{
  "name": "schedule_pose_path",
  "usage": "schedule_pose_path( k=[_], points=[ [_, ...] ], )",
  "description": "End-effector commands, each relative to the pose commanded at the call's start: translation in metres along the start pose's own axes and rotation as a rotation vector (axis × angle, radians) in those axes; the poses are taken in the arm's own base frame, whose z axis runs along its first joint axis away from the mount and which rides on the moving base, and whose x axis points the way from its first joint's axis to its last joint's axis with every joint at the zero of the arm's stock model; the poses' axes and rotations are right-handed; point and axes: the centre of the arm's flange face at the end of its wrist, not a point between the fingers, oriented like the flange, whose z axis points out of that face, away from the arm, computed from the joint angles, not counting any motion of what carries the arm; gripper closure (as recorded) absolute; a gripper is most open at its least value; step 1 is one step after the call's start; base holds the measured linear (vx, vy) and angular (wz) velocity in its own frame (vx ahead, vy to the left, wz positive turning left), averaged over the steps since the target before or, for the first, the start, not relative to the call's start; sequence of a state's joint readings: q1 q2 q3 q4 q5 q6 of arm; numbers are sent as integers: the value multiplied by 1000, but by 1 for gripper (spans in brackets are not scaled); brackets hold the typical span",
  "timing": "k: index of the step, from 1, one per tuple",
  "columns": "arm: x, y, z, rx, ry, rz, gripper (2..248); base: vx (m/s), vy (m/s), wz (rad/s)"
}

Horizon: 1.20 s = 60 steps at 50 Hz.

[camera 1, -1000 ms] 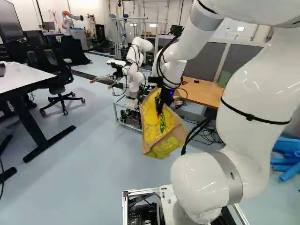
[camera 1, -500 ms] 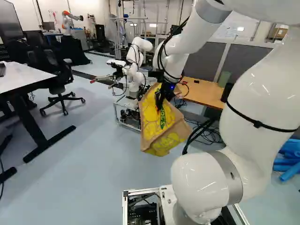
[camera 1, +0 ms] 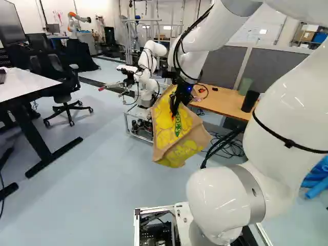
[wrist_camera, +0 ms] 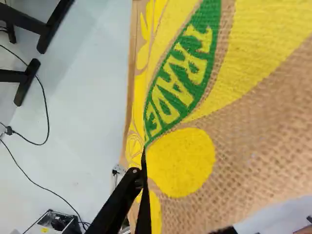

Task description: Pick up the bag on the ground and place it on the table

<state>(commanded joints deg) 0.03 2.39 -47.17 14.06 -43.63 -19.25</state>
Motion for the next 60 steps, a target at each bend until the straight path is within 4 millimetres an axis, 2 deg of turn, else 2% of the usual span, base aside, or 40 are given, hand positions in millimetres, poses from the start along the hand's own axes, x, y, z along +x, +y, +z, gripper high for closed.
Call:
schedule_pose_path(
  k=[60],
  points=[
    [0,-18,-88,41,-20,-39,228,0,0,0]
  ],
)
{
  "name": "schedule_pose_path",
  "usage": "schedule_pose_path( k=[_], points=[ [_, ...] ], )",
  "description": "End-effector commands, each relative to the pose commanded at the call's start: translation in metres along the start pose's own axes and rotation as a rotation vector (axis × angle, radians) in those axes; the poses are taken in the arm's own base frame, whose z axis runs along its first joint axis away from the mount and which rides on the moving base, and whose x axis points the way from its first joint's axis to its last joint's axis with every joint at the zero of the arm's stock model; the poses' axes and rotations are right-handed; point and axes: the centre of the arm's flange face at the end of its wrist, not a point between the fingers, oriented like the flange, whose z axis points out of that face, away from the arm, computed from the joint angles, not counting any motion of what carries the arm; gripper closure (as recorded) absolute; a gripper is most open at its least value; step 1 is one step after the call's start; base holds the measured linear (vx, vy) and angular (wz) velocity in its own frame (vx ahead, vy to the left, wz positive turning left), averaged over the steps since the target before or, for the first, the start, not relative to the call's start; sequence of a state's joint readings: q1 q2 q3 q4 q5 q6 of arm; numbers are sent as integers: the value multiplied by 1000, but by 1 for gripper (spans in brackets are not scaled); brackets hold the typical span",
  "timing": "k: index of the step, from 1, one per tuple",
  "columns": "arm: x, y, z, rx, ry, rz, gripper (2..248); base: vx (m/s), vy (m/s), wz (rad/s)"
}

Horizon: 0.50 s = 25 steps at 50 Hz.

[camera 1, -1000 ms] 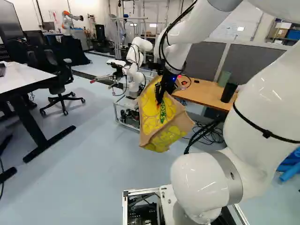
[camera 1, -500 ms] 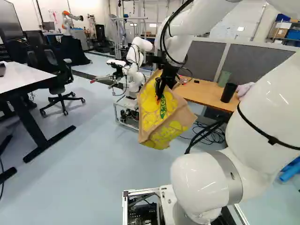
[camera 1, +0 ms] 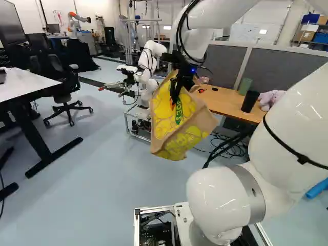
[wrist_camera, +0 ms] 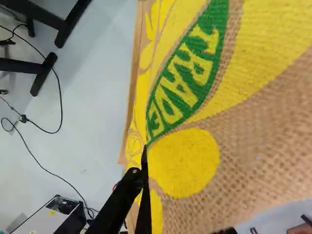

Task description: Pick up the bag on the ground and place it on the table

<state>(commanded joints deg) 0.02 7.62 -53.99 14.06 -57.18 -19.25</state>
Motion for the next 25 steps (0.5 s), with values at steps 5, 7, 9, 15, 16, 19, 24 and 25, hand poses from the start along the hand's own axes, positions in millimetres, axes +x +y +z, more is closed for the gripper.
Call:
schedule_pose_path(
  k=[5,7,9,15,16,19,24,25],
  points=[
    [0,-2,-7,3,-3,-4,228,0,0,0],
    [0,-3,-10,5,-4,-5,228,0,0,0],
    [0,-3,-13,6,-5,-6,228,0,0,0],
    [-1,-6,-22,10,-9,-11,228,0,0,0],
    [-1,-6,-24,11,-9,-12,228,0,0,0],
    [-1,-7,-28,13,-11,-14,228,0,0,0],
    [-1,-9,-36,16,-14,-17,228,0,0,0],
    [-1,-9,-37,16,-15,-18,228,0,0,0]
  ],
)
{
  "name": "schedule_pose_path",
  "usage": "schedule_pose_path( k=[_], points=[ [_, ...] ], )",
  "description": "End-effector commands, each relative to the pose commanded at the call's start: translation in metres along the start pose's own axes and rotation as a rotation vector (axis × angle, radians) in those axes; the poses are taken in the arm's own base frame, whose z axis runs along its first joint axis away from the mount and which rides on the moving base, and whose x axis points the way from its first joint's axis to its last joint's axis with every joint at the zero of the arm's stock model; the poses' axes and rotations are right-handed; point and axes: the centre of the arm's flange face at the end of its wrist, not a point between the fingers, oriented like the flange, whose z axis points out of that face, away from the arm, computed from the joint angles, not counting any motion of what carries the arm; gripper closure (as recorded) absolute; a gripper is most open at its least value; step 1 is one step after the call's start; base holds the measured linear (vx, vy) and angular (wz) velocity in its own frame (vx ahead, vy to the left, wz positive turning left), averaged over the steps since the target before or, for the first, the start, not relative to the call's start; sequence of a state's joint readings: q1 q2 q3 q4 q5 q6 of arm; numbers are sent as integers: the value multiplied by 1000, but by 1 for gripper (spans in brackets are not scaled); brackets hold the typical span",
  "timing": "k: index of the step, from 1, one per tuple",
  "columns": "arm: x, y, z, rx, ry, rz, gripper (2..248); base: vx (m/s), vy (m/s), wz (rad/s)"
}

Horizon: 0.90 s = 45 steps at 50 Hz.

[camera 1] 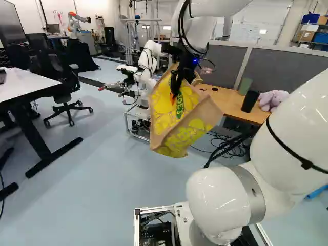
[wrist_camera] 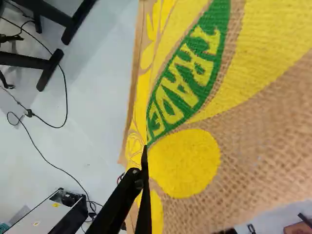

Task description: Pick up the bag on the ground and place it on the table

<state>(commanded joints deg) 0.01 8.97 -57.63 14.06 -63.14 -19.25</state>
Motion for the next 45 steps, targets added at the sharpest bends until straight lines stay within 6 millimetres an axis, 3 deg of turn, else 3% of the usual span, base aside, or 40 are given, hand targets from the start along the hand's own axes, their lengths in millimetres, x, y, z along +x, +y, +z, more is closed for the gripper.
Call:
schedule_pose_path(
  k=[45],
  points=[
    [8,-15,-68,26,-32,-34,228,0,0,0]
  ],
)
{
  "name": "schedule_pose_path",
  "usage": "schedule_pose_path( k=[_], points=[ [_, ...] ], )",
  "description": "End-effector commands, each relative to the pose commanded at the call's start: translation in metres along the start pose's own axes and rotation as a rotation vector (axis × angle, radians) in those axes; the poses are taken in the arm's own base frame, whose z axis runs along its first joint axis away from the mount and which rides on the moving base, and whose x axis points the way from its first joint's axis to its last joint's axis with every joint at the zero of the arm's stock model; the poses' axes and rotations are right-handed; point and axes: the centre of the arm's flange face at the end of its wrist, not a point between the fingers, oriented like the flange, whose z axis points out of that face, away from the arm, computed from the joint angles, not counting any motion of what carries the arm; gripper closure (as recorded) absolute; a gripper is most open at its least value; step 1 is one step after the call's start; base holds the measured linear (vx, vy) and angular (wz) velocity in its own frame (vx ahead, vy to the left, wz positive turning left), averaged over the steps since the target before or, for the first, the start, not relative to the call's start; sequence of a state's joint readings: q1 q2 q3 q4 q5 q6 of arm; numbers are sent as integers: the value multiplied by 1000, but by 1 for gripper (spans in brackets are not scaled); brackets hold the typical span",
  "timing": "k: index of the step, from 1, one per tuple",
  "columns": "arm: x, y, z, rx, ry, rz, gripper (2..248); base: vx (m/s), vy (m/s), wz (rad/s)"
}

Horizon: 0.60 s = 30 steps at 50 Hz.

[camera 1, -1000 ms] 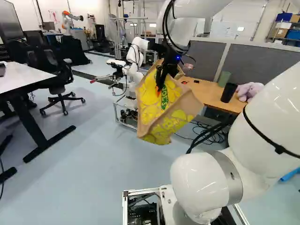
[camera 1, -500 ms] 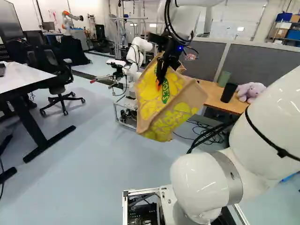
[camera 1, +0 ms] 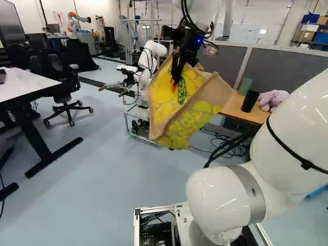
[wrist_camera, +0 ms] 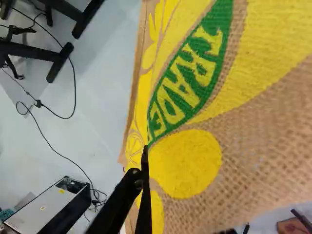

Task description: Pick up the bag on the ground and place it on the table

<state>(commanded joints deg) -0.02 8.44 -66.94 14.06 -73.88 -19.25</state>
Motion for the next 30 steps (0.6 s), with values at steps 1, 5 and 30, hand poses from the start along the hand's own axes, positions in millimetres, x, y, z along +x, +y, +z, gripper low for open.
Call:
schedule_pose_path(
  k=[1,5,30],
  points=[
    [0,0,-2,1,-1,-1,228,0,0,0],
    [2,-1,-8,3,-4,-4,228,0,0,0],
    [13,-8,-46,13,-22,-23,228,0,0,0]
  ],
)
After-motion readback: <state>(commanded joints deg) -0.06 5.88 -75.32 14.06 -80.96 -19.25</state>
